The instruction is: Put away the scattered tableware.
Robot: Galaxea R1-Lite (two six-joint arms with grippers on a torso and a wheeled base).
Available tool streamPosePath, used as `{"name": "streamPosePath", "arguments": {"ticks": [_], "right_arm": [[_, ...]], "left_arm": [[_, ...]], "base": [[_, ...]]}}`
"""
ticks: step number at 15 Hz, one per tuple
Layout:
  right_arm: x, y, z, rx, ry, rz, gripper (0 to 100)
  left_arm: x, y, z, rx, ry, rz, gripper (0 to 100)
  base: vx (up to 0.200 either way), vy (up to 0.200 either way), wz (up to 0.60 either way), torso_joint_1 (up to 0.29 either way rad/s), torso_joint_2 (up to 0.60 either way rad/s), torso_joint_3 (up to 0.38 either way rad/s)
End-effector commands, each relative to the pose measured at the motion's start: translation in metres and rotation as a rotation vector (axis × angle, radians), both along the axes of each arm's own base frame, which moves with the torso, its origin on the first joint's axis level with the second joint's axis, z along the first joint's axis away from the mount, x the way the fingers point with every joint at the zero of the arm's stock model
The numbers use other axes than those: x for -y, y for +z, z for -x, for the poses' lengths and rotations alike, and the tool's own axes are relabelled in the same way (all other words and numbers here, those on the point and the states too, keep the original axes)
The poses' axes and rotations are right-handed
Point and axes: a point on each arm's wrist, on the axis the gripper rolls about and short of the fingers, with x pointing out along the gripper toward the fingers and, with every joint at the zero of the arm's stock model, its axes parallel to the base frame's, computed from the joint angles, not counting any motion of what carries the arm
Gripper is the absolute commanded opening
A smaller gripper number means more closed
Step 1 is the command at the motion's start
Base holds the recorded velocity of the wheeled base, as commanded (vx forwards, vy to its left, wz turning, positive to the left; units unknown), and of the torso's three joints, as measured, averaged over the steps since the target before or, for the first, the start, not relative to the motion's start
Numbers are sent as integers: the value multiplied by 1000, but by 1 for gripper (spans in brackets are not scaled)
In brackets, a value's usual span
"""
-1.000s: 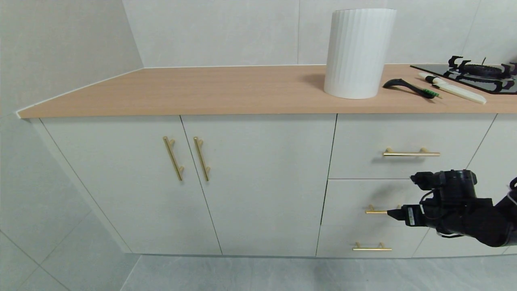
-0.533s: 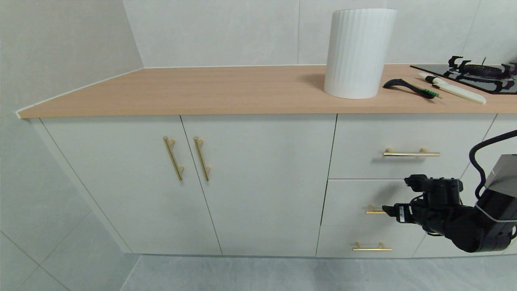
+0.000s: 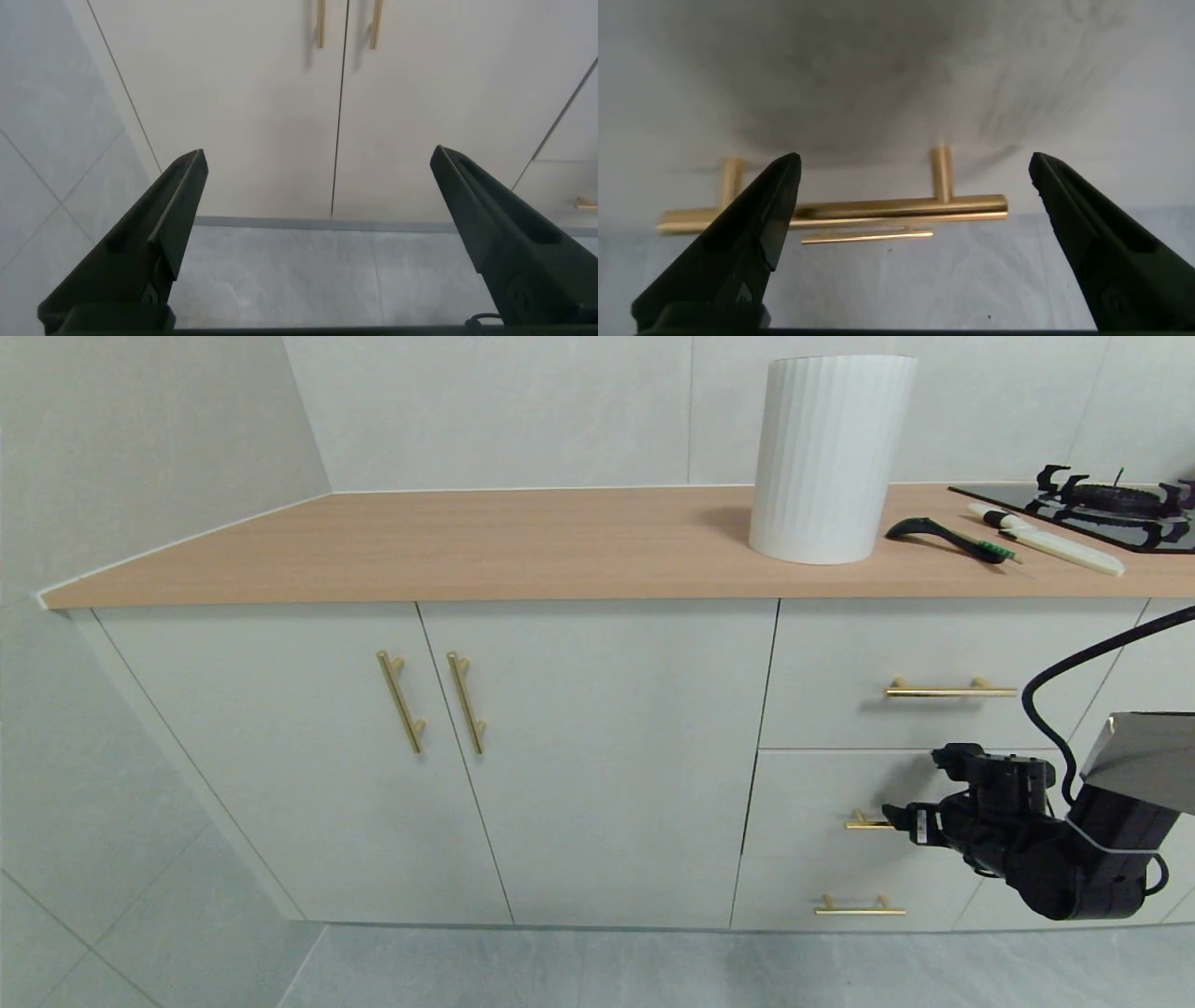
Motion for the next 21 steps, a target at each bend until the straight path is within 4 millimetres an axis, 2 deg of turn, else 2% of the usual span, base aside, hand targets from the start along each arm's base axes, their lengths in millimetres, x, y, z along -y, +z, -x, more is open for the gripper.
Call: {"name": "streamPosePath", "arguments": {"ticks": [1,4,7,11,13,16,17,18,20,21], "right_arm": [[0,-10,-1,-21,-4,-2,100],[0,-16,-1,-35,-2,0,100],[0,-18,8,-66,0,2,100],[3,-8,26,-86,-5,-5,100],[1,21,46,-58,33,-36,100],[-6,97,90,-17,157,-106,100],[-7,111,97,-17,162,-109,100],[-12,150,116,-5,198,-118,100],[-19,186,132,-26,220,-121,100],[-21,194,132,-35,229,-121,100]], "left_arm": [[0,0,0,-2,0,0,100],[0,0,0,-2,0,0,100],[0,0,0,-2,0,0,100],[0,0,0,0,0,0,100],[0,0,0,-2,0,0,100],[0,0,0,-2,0,0,100],[0,0,0,-2,0,0,100],[0,0,0,-2,0,0,100],[0,0,0,-2,0,0,100],[0,0,0,-2,0,0,100]], "base": [[0,0,0,0,0,0],[0,0,0,0,0,0],[0,0,0,0,0,0],[0,0,0,0,0,0],[0,0,0,0,0,0],[0,0,0,0,0,0],[0,0,0,0,0,0],[0,0,0,0,0,0],[0,0,0,0,0,0],[0,0,0,0,0,0]]}}
